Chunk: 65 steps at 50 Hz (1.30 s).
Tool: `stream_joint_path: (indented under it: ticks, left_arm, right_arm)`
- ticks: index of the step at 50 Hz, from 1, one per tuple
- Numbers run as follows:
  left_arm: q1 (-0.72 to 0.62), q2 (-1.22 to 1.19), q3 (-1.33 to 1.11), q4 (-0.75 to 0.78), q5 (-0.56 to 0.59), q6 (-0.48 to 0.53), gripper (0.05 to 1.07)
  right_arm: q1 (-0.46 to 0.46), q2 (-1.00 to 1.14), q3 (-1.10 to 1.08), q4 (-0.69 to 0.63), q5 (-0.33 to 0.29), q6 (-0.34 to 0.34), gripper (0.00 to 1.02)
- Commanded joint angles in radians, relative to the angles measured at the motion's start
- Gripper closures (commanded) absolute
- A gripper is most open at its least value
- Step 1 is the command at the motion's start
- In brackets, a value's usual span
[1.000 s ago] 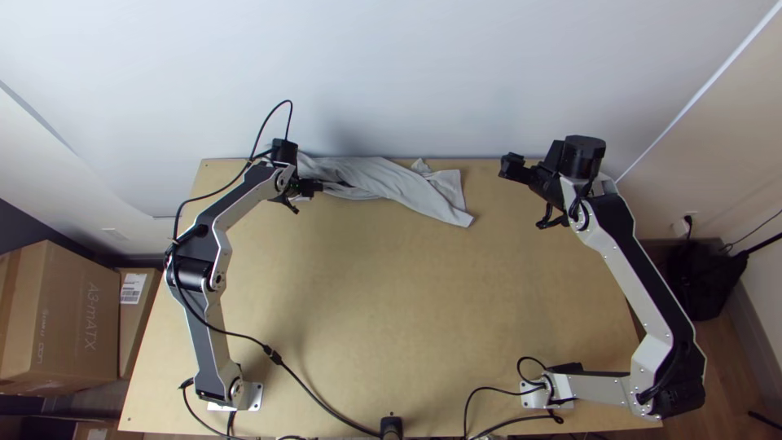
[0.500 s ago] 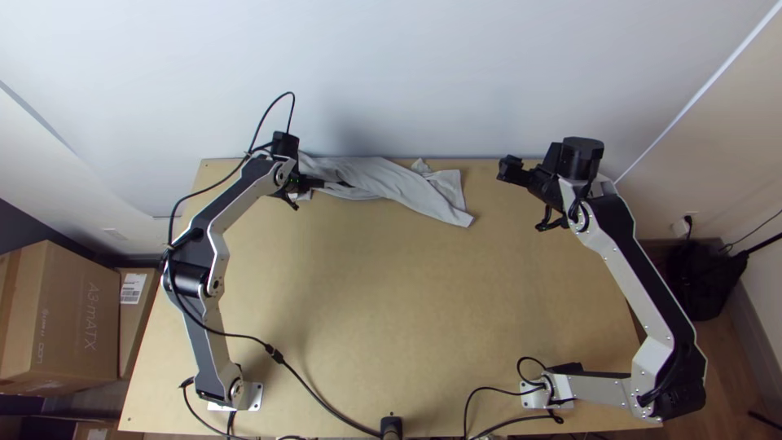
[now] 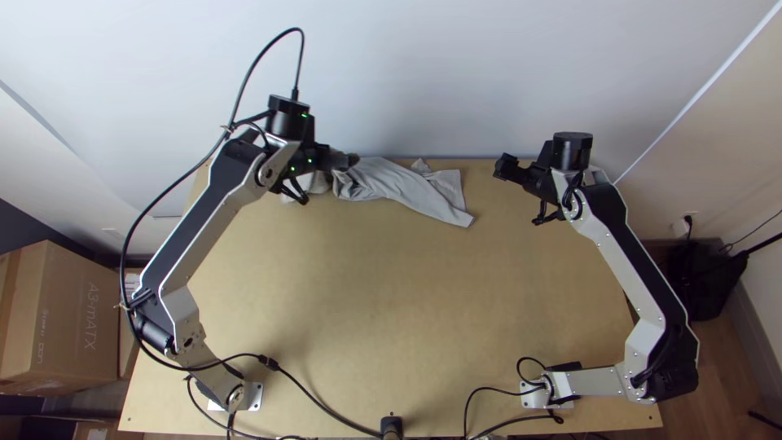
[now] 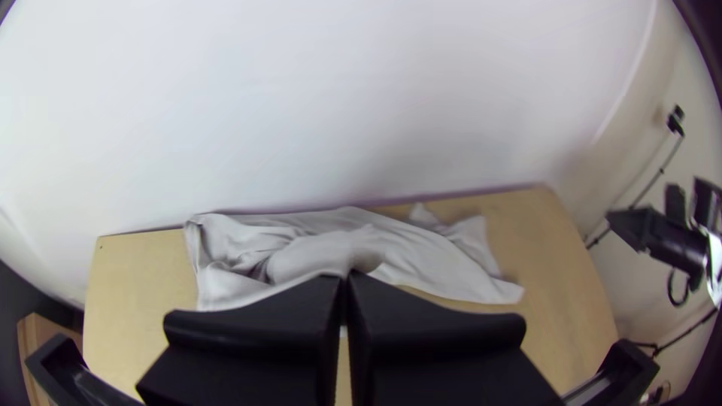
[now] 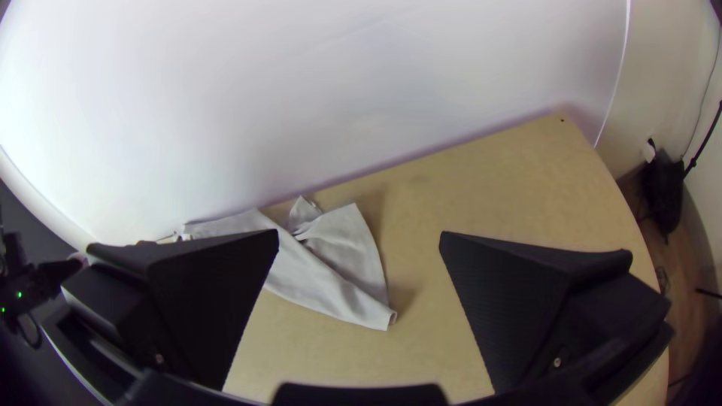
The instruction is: Fold the t-shirt
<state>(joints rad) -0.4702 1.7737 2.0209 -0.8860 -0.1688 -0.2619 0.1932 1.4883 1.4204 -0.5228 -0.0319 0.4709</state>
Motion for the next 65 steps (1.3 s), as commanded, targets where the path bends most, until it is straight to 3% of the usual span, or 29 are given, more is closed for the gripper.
stream_joint_path:
  ticks: [1,19,40,65]
  left_arm:
    - [-0.110,-0.030,0.029,-0.024,0.011,-0.025,1.05]
    - [-0.410,0.049,0.137,0.053,0.091,-0.034,1.05]
    - [-0.581,0.242,0.208,0.157,0.241,-0.042,1.05]
    - [-0.696,0.280,0.177,0.151,0.357,-0.065,1.04]
  right_arm:
    - [-0.043,0.020,0.046,-0.014,-0.013,0.041,0.04]
    - [-0.209,0.012,0.041,-0.013,-0.028,0.092,0.04]
    - [-0.440,-0.079,0.012,0.000,-0.079,0.115,0.04]
    - [-0.505,-0.112,-0.049,0.033,-0.105,0.101,0.04]
